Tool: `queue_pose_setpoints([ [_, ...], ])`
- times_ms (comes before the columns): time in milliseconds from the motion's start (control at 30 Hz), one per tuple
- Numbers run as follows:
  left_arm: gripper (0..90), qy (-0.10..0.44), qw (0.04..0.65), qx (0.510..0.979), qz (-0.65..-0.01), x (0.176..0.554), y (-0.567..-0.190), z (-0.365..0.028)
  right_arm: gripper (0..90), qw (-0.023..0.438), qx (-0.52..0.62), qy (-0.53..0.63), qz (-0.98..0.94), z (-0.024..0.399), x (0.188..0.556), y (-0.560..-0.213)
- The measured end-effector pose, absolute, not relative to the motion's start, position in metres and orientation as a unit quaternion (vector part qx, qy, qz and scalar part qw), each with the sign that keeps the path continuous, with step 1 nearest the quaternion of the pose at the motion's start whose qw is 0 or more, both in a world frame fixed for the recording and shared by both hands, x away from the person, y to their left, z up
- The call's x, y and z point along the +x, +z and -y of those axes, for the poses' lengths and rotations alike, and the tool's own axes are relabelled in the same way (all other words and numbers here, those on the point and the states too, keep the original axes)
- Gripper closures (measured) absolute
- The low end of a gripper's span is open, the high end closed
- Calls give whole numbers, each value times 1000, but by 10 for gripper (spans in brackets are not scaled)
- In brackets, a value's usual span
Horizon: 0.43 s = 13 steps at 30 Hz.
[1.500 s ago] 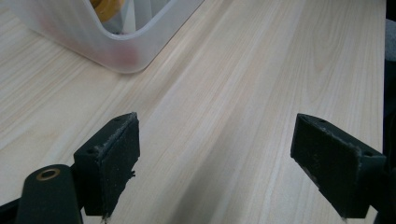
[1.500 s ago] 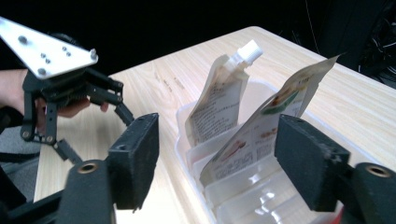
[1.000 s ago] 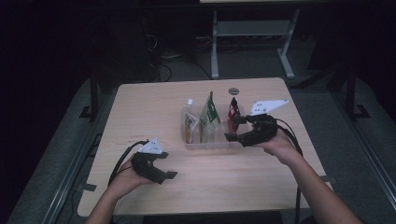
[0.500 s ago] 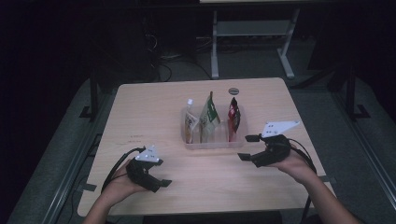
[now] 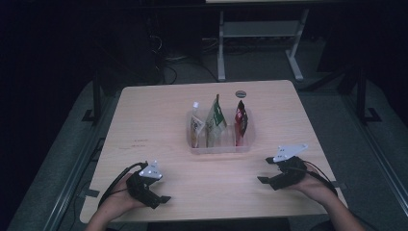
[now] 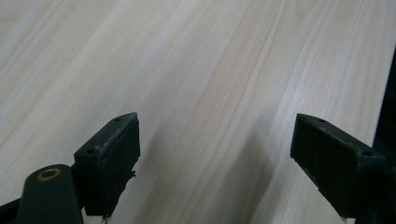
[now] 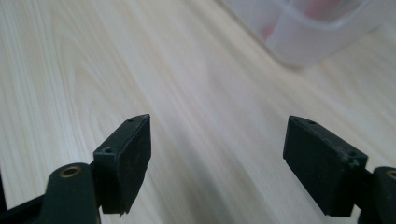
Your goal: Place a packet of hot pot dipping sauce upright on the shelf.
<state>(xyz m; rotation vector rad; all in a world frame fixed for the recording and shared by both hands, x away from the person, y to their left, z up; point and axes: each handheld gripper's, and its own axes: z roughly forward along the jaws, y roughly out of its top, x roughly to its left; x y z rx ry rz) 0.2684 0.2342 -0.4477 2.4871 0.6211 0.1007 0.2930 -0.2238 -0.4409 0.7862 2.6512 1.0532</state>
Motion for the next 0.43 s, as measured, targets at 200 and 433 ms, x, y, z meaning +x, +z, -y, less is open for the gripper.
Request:
queue_pose_setpoints([
  [200, 154, 36, 288, 928, -233, 270, -451, -237, 215, 80, 263, 341, -899, 222, 293, -446],
  [433, 149, 41, 294, 926, -232, 272, -456, -235, 193, 83, 267, 347, -895, 226, 294, -447],
])
